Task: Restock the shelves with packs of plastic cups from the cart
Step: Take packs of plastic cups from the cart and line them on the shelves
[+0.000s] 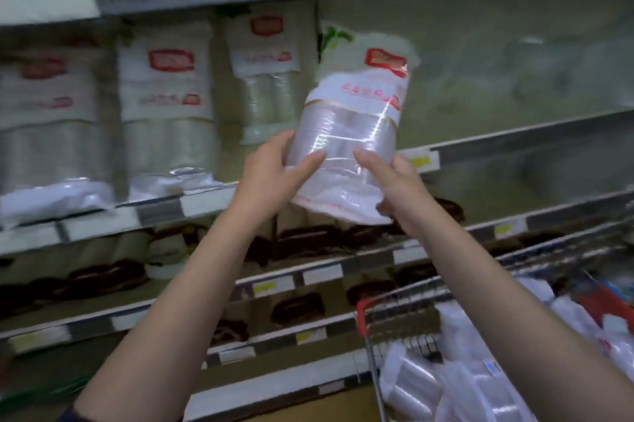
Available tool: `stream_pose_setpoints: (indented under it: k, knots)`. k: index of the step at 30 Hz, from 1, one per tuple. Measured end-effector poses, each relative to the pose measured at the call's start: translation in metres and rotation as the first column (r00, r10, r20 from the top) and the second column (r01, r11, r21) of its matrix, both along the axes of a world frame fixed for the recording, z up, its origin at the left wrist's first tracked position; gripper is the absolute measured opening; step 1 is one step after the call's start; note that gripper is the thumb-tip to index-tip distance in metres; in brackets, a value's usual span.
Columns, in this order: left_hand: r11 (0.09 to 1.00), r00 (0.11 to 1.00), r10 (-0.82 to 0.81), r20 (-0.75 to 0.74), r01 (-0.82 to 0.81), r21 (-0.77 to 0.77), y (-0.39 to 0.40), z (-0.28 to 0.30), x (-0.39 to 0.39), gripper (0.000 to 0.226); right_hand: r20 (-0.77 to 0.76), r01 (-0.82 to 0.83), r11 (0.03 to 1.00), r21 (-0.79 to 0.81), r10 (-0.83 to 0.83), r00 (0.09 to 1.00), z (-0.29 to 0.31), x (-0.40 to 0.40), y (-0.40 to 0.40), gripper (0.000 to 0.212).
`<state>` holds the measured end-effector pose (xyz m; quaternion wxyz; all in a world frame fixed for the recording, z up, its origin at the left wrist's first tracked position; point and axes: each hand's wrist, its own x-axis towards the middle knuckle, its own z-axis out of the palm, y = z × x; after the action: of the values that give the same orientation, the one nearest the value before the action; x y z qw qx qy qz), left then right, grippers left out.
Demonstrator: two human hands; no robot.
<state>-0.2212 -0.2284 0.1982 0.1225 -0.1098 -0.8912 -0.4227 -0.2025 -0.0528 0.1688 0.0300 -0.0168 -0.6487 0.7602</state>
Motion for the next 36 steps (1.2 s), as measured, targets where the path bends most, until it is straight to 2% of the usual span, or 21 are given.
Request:
stream_pose_setpoints:
  k: [2, 4, 6, 8, 10, 14, 19, 21, 23, 25, 27, 29, 32, 34, 36]
  knots:
    - [0.996, 0.998, 0.048, 0.034, -0.050, 0.078, -0.019, 0.001, -0.014, 0.052, 0.003, -0.004, 0.993, 0.118, 0.004, 1.000, 0.018, -0.025, -0.021, 0.016]
    - [0.987, 0.992, 0.093, 0.082, -0.103, 0.124, -0.034, 0.003, -0.027, 0.050, -0.008, -0.034, 0.971, 0.238, 0.036, 0.999, 0.030, -0.051, -0.043, 0.026]
    - [0.983, 0.982, 0.138, 0.129, -0.152, 0.107, -0.044, 0.005, -0.040, 0.039, -0.011, -0.032, 0.942, 0.335, 0.038, 0.999, 0.034, -0.075, -0.058, 0.040]
    - [0.979, 0.969, 0.174, 0.174, -0.190, 0.078, -0.050, 0.004, -0.054, 0.029, -0.041, -0.017, 0.910, 0.415, 0.037, 0.998, 0.034, -0.095, -0.070, 0.039]
    - [0.974, 0.951, 0.219, 0.216, -0.228, 0.014, -0.052, 0.000, -0.062, 0.029, -0.066, -0.006, 0.854, 0.520, 0.047, 0.997, 0.030, -0.113, -0.078, 0.042]
    - [0.962, 0.932, 0.271, 0.240, -0.260, -0.078, -0.048, -0.012, -0.072, 0.034, 0.023, -0.007, 0.735, 0.678, -0.011, 1.000, 0.015, -0.129, -0.081, 0.044]
    - [0.950, 0.934, 0.308, 0.179, -0.295, -0.100, -0.038, -0.015, -0.073, 0.035, -0.043, 0.088, 0.674, 0.733, -0.083, 0.996, 0.010, -0.118, -0.075, 0.046]
    - [0.939, 0.936, 0.341, 0.082, -0.335, -0.081, -0.031, -0.020, -0.064, 0.036, -0.071, 0.153, 0.705, 0.692, -0.145, 0.987, 0.005, -0.100, -0.062, 0.052]
    - [0.943, 0.942, 0.329, -0.057, -0.331, -0.027, -0.024, -0.024, -0.051, 0.051, -0.140, 0.244, 0.749, 0.616, -0.201, 0.970, 0.000, -0.082, -0.047, 0.056]
    - [0.956, 0.948, 0.290, -0.129, -0.292, 0.001, -0.012, -0.032, -0.035, 0.066, -0.154, 0.299, 0.799, 0.522, -0.256, 0.954, -0.013, -0.061, -0.022, 0.050]
    - [0.970, 0.956, 0.242, -0.166, -0.244, 0.007, 0.002, -0.047, -0.020, 0.065, -0.123, 0.324, 0.825, 0.464, -0.302, 0.945, -0.031, -0.040, 0.009, 0.036]
    - [0.982, 0.964, 0.184, -0.190, -0.187, 0.001, 0.017, -0.067, -0.007, 0.058, -0.078, 0.339, 0.815, 0.471, -0.344, 0.936, -0.055, -0.021, 0.044, 0.022]
    - [0.994, 0.983, 0.107, -0.150, -0.108, 0.002, 0.046, -0.104, 0.011, 0.046, 0.026, 0.346, 0.775, 0.528, -0.422, 0.906, -0.097, 0.010, 0.097, 0.013]
    - [0.999, 0.998, 0.041, -0.038, -0.041, -0.012, 0.070, -0.126, 0.024, 0.042, 0.140, 0.305, 0.752, 0.584, -0.464, 0.875, -0.129, 0.034, 0.126, 0.010]
    - [0.998, 0.996, -0.037, 0.079, 0.041, -0.047, 0.094, -0.147, 0.037, 0.042, 0.275, 0.241, 0.771, 0.589, -0.472, 0.837, -0.161, 0.058, 0.147, 0.007]
